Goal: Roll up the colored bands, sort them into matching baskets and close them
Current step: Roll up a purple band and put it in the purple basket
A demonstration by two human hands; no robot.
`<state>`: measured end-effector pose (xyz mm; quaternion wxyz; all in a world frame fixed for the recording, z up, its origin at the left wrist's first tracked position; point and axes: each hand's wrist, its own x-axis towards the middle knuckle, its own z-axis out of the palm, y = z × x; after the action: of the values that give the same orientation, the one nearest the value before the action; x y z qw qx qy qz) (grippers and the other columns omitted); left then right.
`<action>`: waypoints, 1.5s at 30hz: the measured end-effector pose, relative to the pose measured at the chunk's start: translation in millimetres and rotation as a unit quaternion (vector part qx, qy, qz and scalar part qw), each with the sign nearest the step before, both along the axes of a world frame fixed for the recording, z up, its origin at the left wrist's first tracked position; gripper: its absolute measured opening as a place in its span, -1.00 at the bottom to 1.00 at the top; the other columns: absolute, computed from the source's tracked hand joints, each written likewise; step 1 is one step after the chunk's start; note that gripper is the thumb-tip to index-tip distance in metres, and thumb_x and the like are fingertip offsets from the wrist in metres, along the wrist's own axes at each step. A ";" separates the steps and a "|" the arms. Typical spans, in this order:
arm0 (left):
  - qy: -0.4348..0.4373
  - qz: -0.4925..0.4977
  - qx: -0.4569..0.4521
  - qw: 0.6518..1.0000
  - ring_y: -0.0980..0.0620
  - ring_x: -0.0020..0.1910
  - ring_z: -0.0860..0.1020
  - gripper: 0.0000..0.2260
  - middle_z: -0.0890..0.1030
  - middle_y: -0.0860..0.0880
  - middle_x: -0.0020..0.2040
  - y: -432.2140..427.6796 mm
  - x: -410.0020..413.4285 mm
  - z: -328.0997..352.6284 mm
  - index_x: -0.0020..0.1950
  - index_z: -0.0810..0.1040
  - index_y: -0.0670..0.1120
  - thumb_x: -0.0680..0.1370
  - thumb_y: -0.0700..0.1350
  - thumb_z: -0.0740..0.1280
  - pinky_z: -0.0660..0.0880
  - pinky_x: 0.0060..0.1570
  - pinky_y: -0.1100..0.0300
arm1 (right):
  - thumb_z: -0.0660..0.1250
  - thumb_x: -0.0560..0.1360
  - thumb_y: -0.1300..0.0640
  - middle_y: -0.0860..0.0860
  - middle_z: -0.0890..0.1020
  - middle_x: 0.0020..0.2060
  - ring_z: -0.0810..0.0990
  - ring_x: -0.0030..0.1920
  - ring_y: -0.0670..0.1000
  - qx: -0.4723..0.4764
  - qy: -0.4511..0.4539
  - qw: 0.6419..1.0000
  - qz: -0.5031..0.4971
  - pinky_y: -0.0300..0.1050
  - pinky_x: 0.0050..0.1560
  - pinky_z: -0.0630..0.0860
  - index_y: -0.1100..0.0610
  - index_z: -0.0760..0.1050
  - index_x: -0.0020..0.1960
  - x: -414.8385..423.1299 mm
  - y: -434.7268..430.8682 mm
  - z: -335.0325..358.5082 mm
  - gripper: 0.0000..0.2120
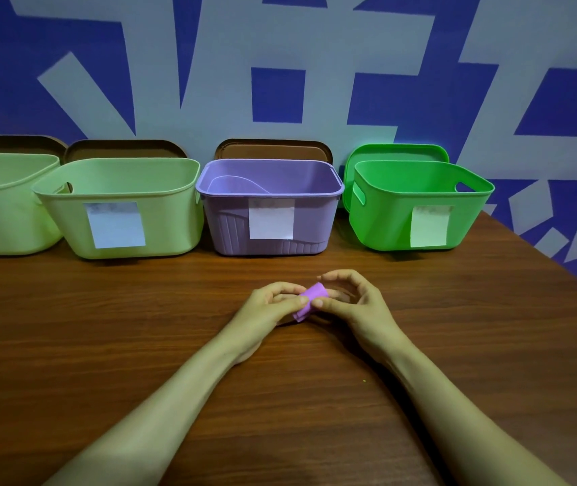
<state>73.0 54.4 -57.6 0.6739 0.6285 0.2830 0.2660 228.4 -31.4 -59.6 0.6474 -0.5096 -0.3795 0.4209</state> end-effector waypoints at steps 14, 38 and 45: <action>-0.135 0.035 -0.140 0.980 -0.07 -0.03 0.61 -0.70 0.62 -0.23 0.04 -28.0 -13.8 52.8 0.26 0.49 -0.30 0.52 -0.31 0.28 0.52 0.12 0.06 | 0.37 0.50 0.25 0.11 0.62 -0.01 0.63 -0.12 -0.08 -0.018 -0.044 0.999 -0.003 -0.29 -0.15 0.57 0.22 0.52 0.14 -33.3 -14.7 64.3 -0.77; 0.047 0.111 -0.164 0.979 0.06 -0.21 0.65 -0.89 0.66 -0.05 -0.19 144.7 34.4 200.8 -0.04 0.54 -0.15 0.50 -0.32 0.36 0.60 -0.09 0.20 | 0.40 0.45 0.37 0.02 0.64 -0.40 0.64 -0.40 -0.10 -0.178 0.010 0.984 0.012 -0.31 -0.31 0.58 0.26 0.52 -0.13 22.2 167.8 207.6 -0.93; 0.131 0.072 -0.178 0.973 -0.02 0.01 0.60 -0.82 0.63 -0.11 -0.01 190.0 40.9 210.4 0.13 0.55 -0.21 0.57 -0.32 0.25 0.56 0.05 0.17 | 0.43 0.43 0.33 0.07 0.62 -0.39 0.61 -0.37 -0.04 -0.281 0.035 0.959 0.012 -0.25 -0.33 0.58 0.23 0.52 -0.21 35.0 216.3 211.0 -0.90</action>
<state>113.9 244.4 152.8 0.7112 0.5057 0.4559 0.1749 263.5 184.9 151.4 0.4858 -0.6513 -0.2291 0.5360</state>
